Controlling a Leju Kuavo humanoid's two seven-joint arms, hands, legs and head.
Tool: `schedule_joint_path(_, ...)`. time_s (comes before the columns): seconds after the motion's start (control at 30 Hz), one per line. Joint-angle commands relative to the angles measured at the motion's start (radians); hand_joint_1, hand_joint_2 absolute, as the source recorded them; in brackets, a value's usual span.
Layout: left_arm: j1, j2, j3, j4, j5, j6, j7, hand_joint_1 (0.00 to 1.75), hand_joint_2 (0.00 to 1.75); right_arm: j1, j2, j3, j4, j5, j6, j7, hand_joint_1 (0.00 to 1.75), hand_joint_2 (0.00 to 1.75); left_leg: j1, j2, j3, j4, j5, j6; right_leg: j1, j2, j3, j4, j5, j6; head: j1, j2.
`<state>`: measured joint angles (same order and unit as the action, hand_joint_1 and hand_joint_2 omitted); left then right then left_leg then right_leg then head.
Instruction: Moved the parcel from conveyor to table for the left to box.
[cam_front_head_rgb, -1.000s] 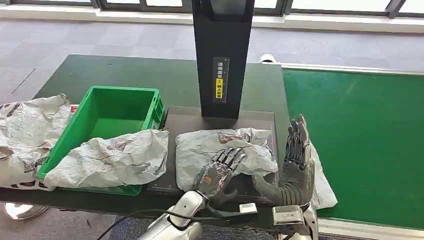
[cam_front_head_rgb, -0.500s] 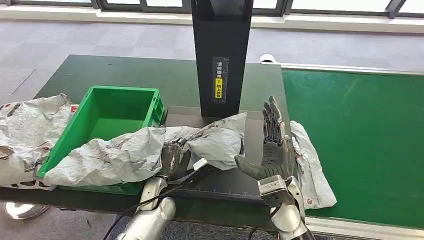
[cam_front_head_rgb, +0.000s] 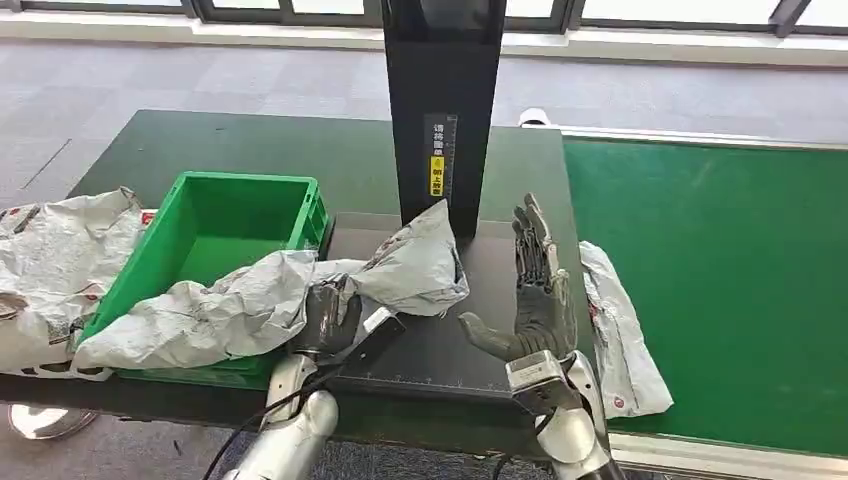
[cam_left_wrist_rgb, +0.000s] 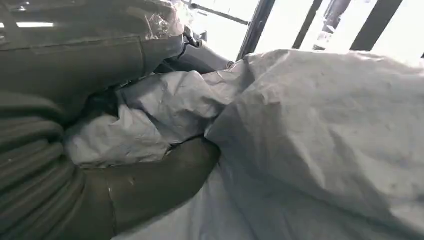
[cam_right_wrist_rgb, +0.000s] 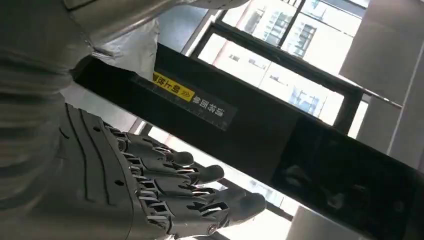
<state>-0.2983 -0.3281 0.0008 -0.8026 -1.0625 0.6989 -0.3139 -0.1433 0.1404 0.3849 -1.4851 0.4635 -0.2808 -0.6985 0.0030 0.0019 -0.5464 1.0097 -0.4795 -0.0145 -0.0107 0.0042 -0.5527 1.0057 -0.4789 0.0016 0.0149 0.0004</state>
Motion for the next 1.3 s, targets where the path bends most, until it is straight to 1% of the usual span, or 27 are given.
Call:
schedule_joint_path(0.03, 0.003, -0.021, 0.066, -0.007, 0.150, -0.001, -0.135, 1.75, 1.75, -0.091, -0.006, 0.031, 0.105, -0.038, 0.006, 0.000, 0.00, 1.75, 0.001, 0.002, -0.001, -0.001, 0.001, 0.000, 0.001, 0.002, -0.001, -0.002, 0.002, 0.000, 0.000, 0.000)
schedule_joint_path(0.1, 0.048, -0.021, 0.013, -0.109, 0.204, -0.001, -0.171, 1.75, 1.75, -0.096, -0.011, 0.038, 0.107, -0.050, -0.001, 0.000, 0.00, 1.75, 0.001, 0.002, -0.001, -0.001, 0.001, 0.000, 0.001, 0.002, -0.001, -0.003, 0.002, 0.000, 0.000, 0.000)
schedule_joint_path(0.23, 0.048, -0.021, 0.013, -0.109, 0.204, -0.001, -0.171, 1.75, 1.75, -0.096, -0.011, 0.038, 0.107, -0.050, -0.001, 0.000, 0.00, 1.75, 0.000, 0.001, 0.000, -0.001, 0.000, 0.000, 0.000, 0.001, 0.000, -0.001, 0.001, 0.000, 0.000, 0.000)
schedule_joint_path(0.33, 0.139, -0.021, -0.073, -0.304, 0.210, -0.001, -0.185, 1.75, 1.75, -0.090, -0.014, 0.034, 0.106, -0.049, -0.017, 0.000, 0.00, 1.75, 0.000, 0.003, 0.000, -0.002, 0.000, 0.000, 0.000, 0.002, -0.001, -0.003, 0.002, 0.000, 0.000, 0.000)
schedule_joint_path(0.43, 0.241, -0.021, -0.197, -0.531, 0.182, -0.001, -0.182, 1.75, 1.75, -0.054, -0.024, 0.026, 0.078, -0.045, -0.040, 0.000, 0.00, 1.75, 0.000, 0.003, -0.001, -0.002, 0.000, 0.001, 0.001, 0.003, 0.000, -0.004, 0.001, 0.000, 0.000, 0.000)
schedule_joint_path(0.47, 0.285, -0.020, -0.240, -0.630, 0.151, -0.001, -0.183, 1.75, 1.75, -0.037, -0.029, 0.024, 0.063, -0.044, -0.047, 0.000, 0.00, 1.75, 0.000, 0.001, -0.001, -0.001, -0.001, 0.001, 0.000, 0.001, -0.001, -0.001, 0.000, 0.000, 0.000, 0.000)
schedule_joint_path(0.53, 0.334, 0.003, -0.313, -0.749, 0.109, -0.001, -0.171, 1.75, 1.75, -0.012, -0.030, 0.016, 0.043, -0.037, -0.054, 0.000, 0.00, 1.75, 0.001, 0.000, -0.001, -0.002, -0.002, 0.001, 0.001, 0.000, 0.000, -0.004, 0.000, 0.001, 0.000, 0.000)
schedule_joint_path(0.63, 0.367, 0.053, -0.419, -0.847, 0.096, -0.009, -0.142, 1.75, 1.75, 0.032, -0.037, 0.007, 0.005, -0.036, -0.069, 0.000, 0.00, 1.75, 0.000, -0.001, -0.003, 0.000, -0.001, 0.001, 0.000, -0.001, -0.002, -0.001, -0.001, 0.001, 0.000, 0.000)
schedule_joint_path(0.77, 0.370, 0.107, -0.505, -0.893, 0.139, -0.010, -0.135, 1.75, 1.75, 0.073, -0.045, 0.007, -0.023, -0.028, -0.106, 0.000, 0.00, 1.75, 0.001, -0.003, -0.005, -0.001, -0.001, 0.001, 0.001, -0.003, -0.003, -0.004, -0.001, 0.001, 0.000, 0.000)
schedule_joint_path(0.8, 0.370, 0.107, -0.505, -0.893, 0.139, -0.010, -0.135, 1.75, 1.75, 0.073, -0.045, 0.007, -0.023, -0.028, -0.106, 0.000, 0.00, 1.75, 0.001, -0.002, -0.006, 0.000, -0.001, 0.001, 0.000, -0.002, -0.005, -0.002, -0.001, 0.000, 0.000, 0.000)
schedule_joint_path(0.93, 0.370, 0.107, -0.505, -0.893, 0.139, -0.010, -0.135, 1.75, 1.75, 0.073, -0.045, 0.007, -0.023, -0.028, -0.106, 0.000, 0.00, 1.75, 0.000, -0.001, -0.006, 0.000, -0.001, 0.001, 0.000, -0.001, -0.005, -0.002, -0.001, 0.000, 0.000, 0.000)
schedule_joint_path(1.03, 0.377, 0.154, -0.559, -0.941, 0.155, -0.001, -0.168, 1.75, 1.75, 0.090, -0.049, 0.001, -0.033, -0.026, -0.128, 0.000, 0.00, 1.75, 0.001, -0.001, -0.006, -0.001, -0.001, 0.001, 0.001, -0.001, -0.005, -0.003, 0.000, 0.000, 0.000, 0.000)
schedule_joint_path(1.07, 0.387, 0.159, -0.561, -0.967, 0.137, -0.001, -0.173, 1.75, 1.75, 0.098, -0.054, 0.003, -0.043, -0.029, -0.135, 0.000, 0.00, 1.75, 0.000, -0.001, -0.005, -0.003, 0.000, 0.001, 0.000, -0.001, -0.004, -0.004, 0.001, 0.000, 0.000, 0.000)
schedule_joint_path(1.17, 0.398, 0.136, -0.482, -1.046, 0.032, -0.001, -0.178, 1.75, 1.75, 0.129, -0.071, 0.011, -0.065, -0.029, -0.172, 0.000, 0.00, 1.75, 0.001, -0.001, -0.005, -0.001, 0.000, 0.000, 0.001, -0.001, -0.005, -0.003, 0.000, 0.000, 0.000, 0.000)
schedule_joint_path(1.23, 0.364, 0.125, -0.407, -1.054, 0.000, -0.001, -0.169, 1.75, 1.75, 0.132, -0.079, 0.019, -0.068, -0.034, -0.190, 0.000, 0.00, 1.75, 0.000, 0.000, -0.005, -0.001, 0.000, 0.000, 0.000, 0.000, -0.004, -0.002, 0.000, 0.000, 0.000, 0.000)
schedule_joint_path(1.27, 0.267, 0.147, -0.355, -1.000, 0.005, -0.001, -0.110, 1.75, 1.75, 0.132, -0.070, 0.005, -0.067, -0.029, -0.205, 0.000, 0.00, 1.75, 0.000, 0.001, -0.004, -0.002, 0.000, 0.000, 0.000, 0.000, -0.003, -0.004, 0.001, 0.000, 0.000, 0.000)
schedule_joint_path(1.3, 0.200, 0.173, -0.343, -0.958, 0.026, -0.001, -0.074, 1.75, 1.75, 0.131, -0.068, 0.001, -0.069, -0.028, -0.201, 0.000, 0.00, 1.75, 0.000, -0.002, -0.005, -0.001, 0.000, 0.000, 0.000, -0.002, -0.004, -0.001, 0.000, 0.000, 0.000, 0.000)
